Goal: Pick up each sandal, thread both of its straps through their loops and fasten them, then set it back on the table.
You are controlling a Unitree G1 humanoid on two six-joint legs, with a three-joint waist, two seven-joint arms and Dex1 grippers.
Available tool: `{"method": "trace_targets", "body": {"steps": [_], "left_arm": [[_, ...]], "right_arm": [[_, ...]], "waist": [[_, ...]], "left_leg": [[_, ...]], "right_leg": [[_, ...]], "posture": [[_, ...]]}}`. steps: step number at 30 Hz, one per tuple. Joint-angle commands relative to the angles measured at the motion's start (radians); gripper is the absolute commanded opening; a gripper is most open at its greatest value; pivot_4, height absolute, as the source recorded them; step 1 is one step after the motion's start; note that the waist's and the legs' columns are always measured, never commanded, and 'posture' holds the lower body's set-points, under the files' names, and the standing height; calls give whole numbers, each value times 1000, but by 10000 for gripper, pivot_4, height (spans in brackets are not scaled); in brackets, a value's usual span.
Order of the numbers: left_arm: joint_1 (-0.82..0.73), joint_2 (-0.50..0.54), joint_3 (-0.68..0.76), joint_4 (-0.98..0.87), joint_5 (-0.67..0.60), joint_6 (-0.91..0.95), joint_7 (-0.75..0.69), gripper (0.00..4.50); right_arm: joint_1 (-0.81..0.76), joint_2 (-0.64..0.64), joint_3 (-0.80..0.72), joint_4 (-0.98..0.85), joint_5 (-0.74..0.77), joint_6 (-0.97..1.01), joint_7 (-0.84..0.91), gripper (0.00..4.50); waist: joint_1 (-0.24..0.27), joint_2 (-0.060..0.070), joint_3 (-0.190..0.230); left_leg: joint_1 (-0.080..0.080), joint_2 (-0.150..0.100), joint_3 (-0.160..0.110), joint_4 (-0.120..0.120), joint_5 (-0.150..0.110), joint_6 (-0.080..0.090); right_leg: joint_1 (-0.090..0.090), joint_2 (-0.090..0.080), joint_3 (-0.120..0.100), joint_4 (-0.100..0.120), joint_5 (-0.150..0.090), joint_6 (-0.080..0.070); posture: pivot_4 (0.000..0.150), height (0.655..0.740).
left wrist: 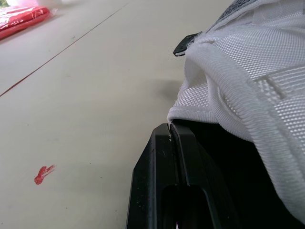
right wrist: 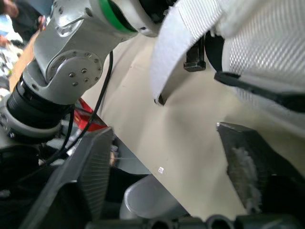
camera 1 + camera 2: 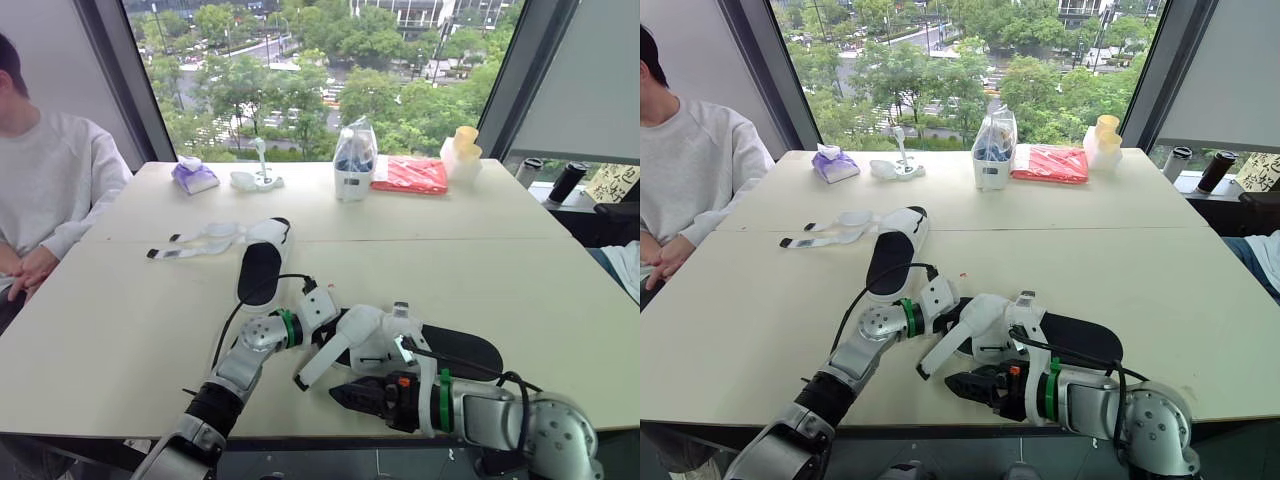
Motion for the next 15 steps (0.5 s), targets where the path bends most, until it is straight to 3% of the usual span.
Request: {"method": "trace_targets", "body": {"steps": [1, 12, 15], "left_arm": [[54, 17, -42, 34, 21, 78, -47, 0], [35, 3, -71, 17, 29, 104, -78, 0], [22, -2, -74, 32, 27, 98, -89, 0]], "right_arm": [[12, 69, 21, 7, 12, -55, -75, 37253], [88, 275, 61, 44, 2, -221, -280, 37253], [111, 318, 63, 47, -3, -278, -313, 28849]], "waist": [[0, 0, 0], [1, 0, 0], [1, 0, 0]], "left_leg": [[-1, 0, 0, 0, 0, 0], [-1, 0, 0, -6, 0, 0], [-1, -1, 0, -6, 0, 0]], "right_leg": [[-1, 0, 0, 0, 0, 0], [-4, 0, 0, 0, 2, 4], [-3, 0, 0, -1, 1, 3]], "posture": [[1500, 7400], [1500, 7400], [1500, 7400]]}}
